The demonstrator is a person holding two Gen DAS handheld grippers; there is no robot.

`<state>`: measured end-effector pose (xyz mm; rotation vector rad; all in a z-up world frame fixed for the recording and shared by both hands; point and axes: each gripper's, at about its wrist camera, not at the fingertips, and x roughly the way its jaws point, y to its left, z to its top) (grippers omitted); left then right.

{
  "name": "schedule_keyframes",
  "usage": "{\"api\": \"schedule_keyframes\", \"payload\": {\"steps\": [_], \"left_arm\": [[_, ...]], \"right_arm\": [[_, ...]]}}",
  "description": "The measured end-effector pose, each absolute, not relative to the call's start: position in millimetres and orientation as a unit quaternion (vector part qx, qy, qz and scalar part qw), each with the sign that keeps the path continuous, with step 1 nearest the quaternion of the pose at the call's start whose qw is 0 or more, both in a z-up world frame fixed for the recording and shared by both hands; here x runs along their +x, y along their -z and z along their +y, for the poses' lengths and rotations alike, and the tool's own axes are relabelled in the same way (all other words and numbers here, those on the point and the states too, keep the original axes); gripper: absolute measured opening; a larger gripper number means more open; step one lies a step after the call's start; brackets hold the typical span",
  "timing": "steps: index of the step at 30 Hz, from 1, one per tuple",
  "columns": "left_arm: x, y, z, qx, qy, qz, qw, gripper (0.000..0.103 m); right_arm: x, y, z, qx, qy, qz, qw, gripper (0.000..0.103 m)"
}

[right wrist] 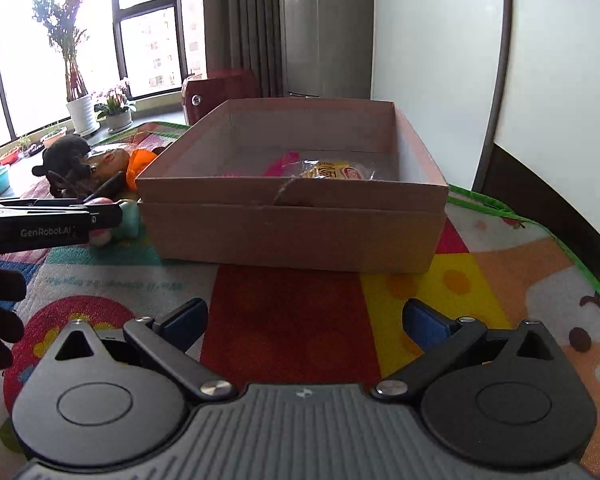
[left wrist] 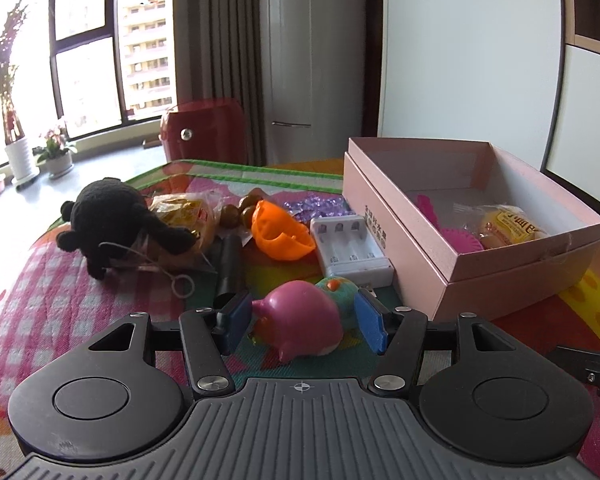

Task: Organize objects
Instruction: 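Move the left gripper to the pink-and-teal toy, then grasp the pink-and-teal toy with left gripper while right gripper grasps the black plush toy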

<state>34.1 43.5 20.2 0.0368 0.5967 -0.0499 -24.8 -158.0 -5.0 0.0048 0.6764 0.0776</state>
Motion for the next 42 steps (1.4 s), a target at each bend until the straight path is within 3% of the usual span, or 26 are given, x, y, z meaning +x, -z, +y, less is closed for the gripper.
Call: {"api": "schedule_keyframes", "payload": {"steps": [4,12,17,20,28,36,42], "left_arm": [[39,-17,37,0.022,0.028,0.293,0.955,0.063],[44,-12,32,0.036,0.030,0.307,0.951,0.072],[43,-15,33,0.021,0.027,0.311,0.950,0.066],[39,-17,33,0.029,0.021,0.311,0.950,0.052],[-32,-25,81,-0.002,-0.001,0.297,0.955,0.049],[-77,-33,184,-0.035,-0.097,0.309,0.945,0.048],[-93,-27,224,-0.082,-0.094,0.297,0.947,0.048]], "right_arm": [[-27,5,-164,0.019,-0.015,0.331,0.943,0.103],[-24,5,-171,0.044,-0.012,0.336,0.941,0.103],[-24,5,-172,0.046,-0.011,0.335,0.941,0.103],[-22,6,-174,0.051,-0.013,0.338,0.940,0.103],[-18,7,-168,0.038,-0.010,0.348,0.937,0.103],[-3,-30,-66,-0.054,-0.152,0.343,0.926,0.103],[57,-62,42,-0.093,-0.231,0.343,0.906,0.103]]}}
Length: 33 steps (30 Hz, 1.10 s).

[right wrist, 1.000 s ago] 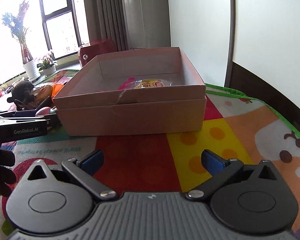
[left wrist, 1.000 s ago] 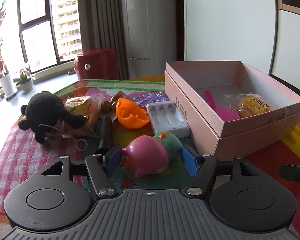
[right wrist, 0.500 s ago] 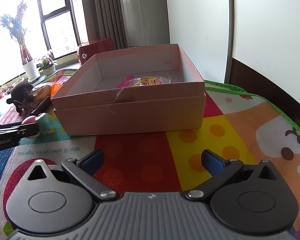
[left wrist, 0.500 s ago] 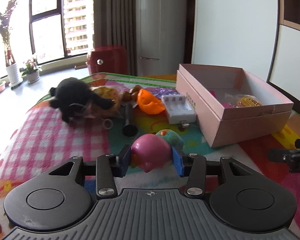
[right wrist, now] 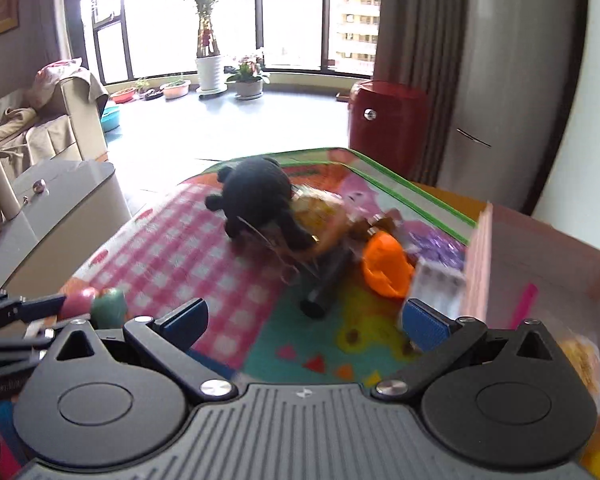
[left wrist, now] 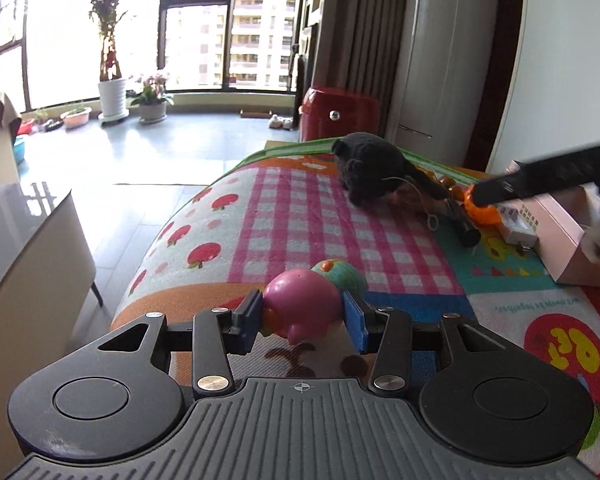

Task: Organize objects
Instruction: 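Grasp the pink-and-teal toy with left gripper while right gripper grasps the black plush toy, then lower the pink-and-teal toy into the pink box and open the left gripper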

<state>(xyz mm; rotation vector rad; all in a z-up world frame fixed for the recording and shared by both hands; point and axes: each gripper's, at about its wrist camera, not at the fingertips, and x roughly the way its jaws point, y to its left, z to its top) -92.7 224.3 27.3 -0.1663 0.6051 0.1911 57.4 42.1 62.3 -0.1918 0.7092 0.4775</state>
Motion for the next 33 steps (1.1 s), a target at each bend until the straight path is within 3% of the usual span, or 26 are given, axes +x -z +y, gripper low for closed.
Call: {"api": "schedule_keyframes", "payload": {"steps": [7,16,18,22,33], "left_arm": [[-104,-26,261,-0.112,-0.100,0.278,0.949,0.048],[-120,-17,300,-0.179,-0.099,0.266,0.942,0.048],[-121,-17,302,-0.185,-0.097,0.266,0.941,0.048],[-122,-18,302,-0.187,-0.098,0.265,0.941,0.048],[-122,-30,279,-0.190,-0.081,0.272,0.940,0.048]], "right_arm": [[150,-63,148,-0.114,-0.221,0.372,0.895,0.103],[213,-26,181,-0.094,-0.170,0.430,0.881,0.103],[210,-20,186,-0.114,-0.162,0.423,0.884,0.100],[189,-18,198,-0.195,-0.170,0.399,0.880,0.068],[85,-67,141,-0.175,-0.272,0.395,0.860,0.066]]}}
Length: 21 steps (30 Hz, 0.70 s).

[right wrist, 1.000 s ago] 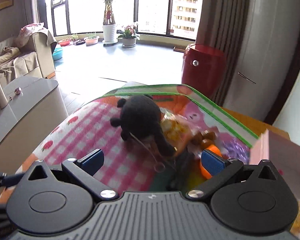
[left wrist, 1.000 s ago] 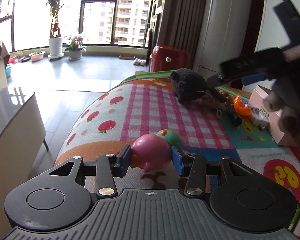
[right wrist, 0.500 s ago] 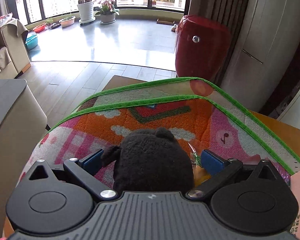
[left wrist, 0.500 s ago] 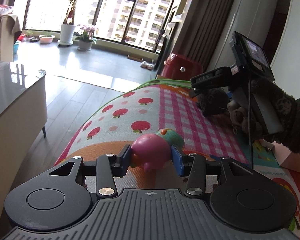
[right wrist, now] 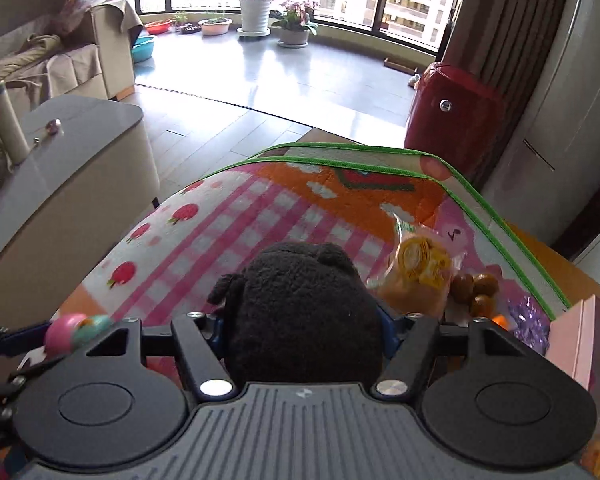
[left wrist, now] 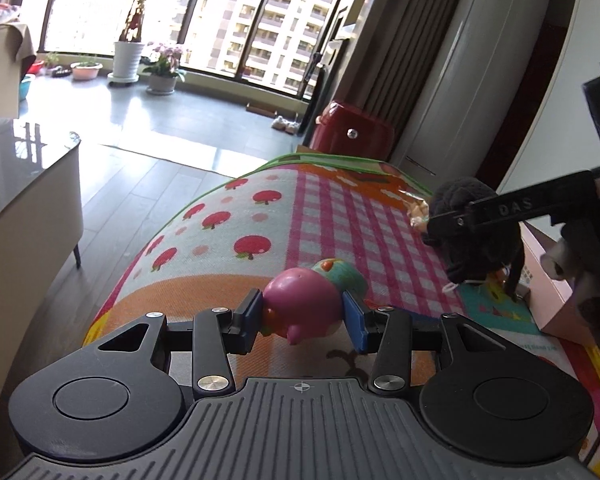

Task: Organize objects
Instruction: 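Lower the pink-and-teal toy into the pink box and open the left gripper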

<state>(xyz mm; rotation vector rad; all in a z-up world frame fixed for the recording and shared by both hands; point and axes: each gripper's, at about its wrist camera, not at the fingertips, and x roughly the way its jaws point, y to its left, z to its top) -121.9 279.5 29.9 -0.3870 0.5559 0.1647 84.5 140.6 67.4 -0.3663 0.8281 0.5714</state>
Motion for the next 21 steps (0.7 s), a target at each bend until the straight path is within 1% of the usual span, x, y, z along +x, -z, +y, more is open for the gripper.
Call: {"api": "schedule_keyframes", "payload": {"steps": [5,10,13,18,21], "left_arm": [[-120,-36,244,-0.180,-0.042,0.283,0.941,0.048],[-115,-47,193,-0.155,0.008,0.296,0.943,0.048],[-109,-62,159,-0.128,0.040,0.292,0.947,0.048],[-76,-98,102,-0.102,0.098,0.254,0.957,0.049],[-34,-120,58,-0.095,0.124,0.225,0.962,0.049]], "right_arm": [[33,-78,87,-0.161,-0.270,0.396,0.863,0.067],[-7,-71,27,-0.140,-0.250,0.408,0.867,0.067],[-29,-66,-13,-0.125,-0.239,0.401,0.876,0.067],[-65,-68,-85,-0.084,-0.212,0.371,0.900,0.067],[-76,-69,-123,-0.061,-0.184,0.354,0.915,0.067]]}}
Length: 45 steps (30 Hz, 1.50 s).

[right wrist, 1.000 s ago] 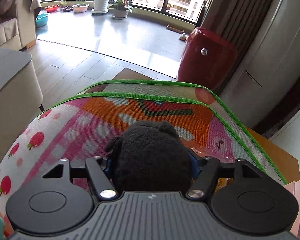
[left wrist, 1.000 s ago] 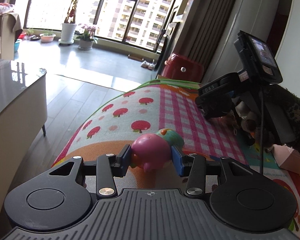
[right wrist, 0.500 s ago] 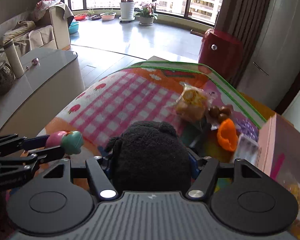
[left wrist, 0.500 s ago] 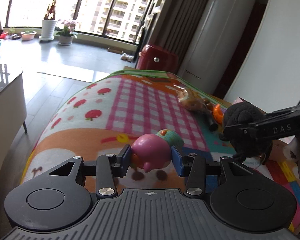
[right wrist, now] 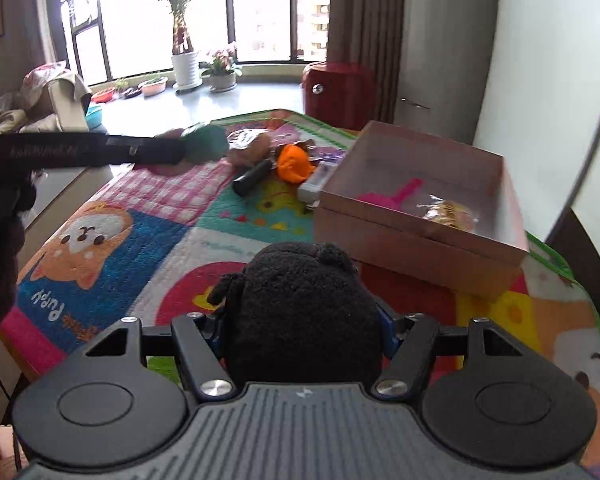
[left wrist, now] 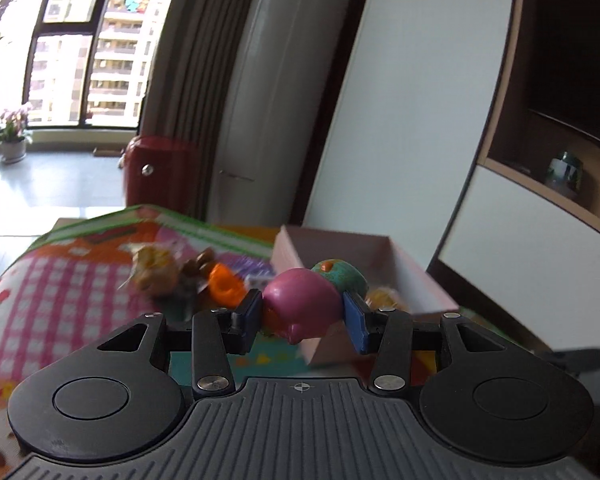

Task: Organize objects
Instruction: 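Lower the pink-and-teal toy into the pink box and open the left gripper, then carry the black plush toy into the pink box and open the right gripper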

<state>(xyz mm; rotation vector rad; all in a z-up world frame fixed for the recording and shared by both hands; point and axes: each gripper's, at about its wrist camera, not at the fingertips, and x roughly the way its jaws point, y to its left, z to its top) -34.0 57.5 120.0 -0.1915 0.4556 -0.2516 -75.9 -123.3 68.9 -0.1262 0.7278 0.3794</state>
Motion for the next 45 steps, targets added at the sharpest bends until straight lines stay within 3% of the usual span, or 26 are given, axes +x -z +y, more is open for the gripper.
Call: {"api": "schedule_keyframes", "payload": {"steps": [4,9,22,32,41,42,44,45], "left_arm": [[37,-121,0,-0.083,0.165,0.197,0.963,0.052],[94,-77,-44,-0.034,0.127,0.248,0.960,0.050],[13,-52,28,-0.072,0.117,0.274,0.952,0.050],[-21,-31,69,-0.100,0.116,0.298,0.942,0.050],[-32,-19,102,-0.129,0.104,0.303,0.939,0.049],[-33,-17,105,-0.132,0.102,0.305,0.938,0.049],[-33,-12,111,-0.137,0.096,0.309,0.936,0.049],[-33,-10,113,-0.139,0.093,0.310,0.936,0.049]], "right_arm": [[-78,-69,-163,-0.027,-0.154,0.338,0.928,0.067],[-74,-72,-191,-0.007,-0.125,0.320,0.939,0.067],[-42,-84,-188,-0.027,-0.110,0.307,0.945,0.067],[42,-157,-151,-0.090,-0.038,0.220,0.971,0.067],[131,-152,-142,-0.073,0.010,0.275,0.959,0.067],[141,-146,-142,-0.067,0.011,0.289,0.955,0.069],[150,-134,-144,-0.054,0.011,0.311,0.949,0.085],[154,-128,-144,-0.048,0.013,0.319,0.947,0.088]]}}
